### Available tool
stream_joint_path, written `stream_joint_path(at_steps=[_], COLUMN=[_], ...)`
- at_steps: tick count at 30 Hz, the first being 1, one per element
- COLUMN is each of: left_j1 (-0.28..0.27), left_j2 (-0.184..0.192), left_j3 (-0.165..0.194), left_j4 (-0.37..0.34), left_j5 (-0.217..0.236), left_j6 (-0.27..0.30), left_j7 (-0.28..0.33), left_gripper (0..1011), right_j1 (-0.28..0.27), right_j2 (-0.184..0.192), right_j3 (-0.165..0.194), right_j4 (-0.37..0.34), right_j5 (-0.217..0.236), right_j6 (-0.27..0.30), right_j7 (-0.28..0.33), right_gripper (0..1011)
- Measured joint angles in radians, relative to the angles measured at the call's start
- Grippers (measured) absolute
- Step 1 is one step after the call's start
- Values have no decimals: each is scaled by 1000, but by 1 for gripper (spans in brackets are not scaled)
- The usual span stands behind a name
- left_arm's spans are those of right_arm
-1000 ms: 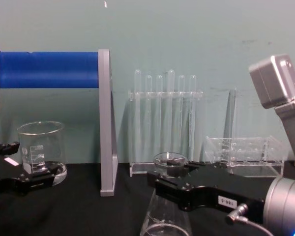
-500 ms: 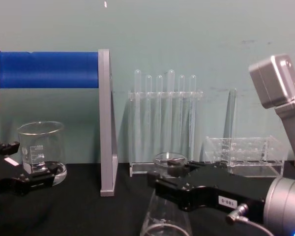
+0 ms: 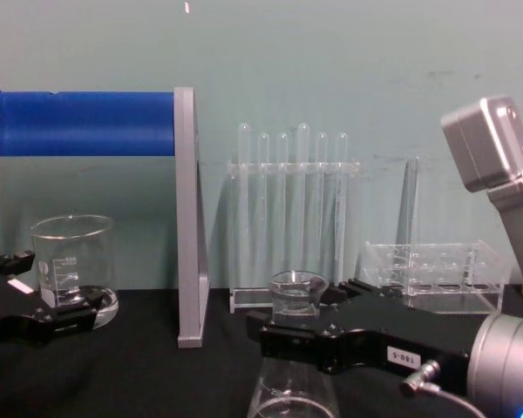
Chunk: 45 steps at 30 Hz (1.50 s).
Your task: Grasp the erlenmeyer flask with one hand, shake it three times, then place it back.
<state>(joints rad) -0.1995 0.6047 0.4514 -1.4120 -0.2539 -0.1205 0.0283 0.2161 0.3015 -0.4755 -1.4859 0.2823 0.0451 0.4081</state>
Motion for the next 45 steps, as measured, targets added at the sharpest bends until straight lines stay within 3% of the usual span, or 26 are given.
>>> stream_joint_path(at_steps=[3, 31, 45], left_j1=[0, 0, 0], left_j2=[0, 0, 0], left_j3=[0, 0, 0], left_j4=[0, 0, 0], left_j5=[0, 0, 0], left_j6=[0, 0, 0], left_j7=[0, 0, 0], left_gripper=[1001, 1001, 1001], right_j1=[0, 0, -11], right_j2=[0, 0, 32], right_j3=[0, 1, 2], right_j4=[0, 0, -22], right_j5=[0, 5, 31], right_j6=[0, -1, 3], right_j7=[0, 5, 39], right_gripper=[1003, 1000, 1000])
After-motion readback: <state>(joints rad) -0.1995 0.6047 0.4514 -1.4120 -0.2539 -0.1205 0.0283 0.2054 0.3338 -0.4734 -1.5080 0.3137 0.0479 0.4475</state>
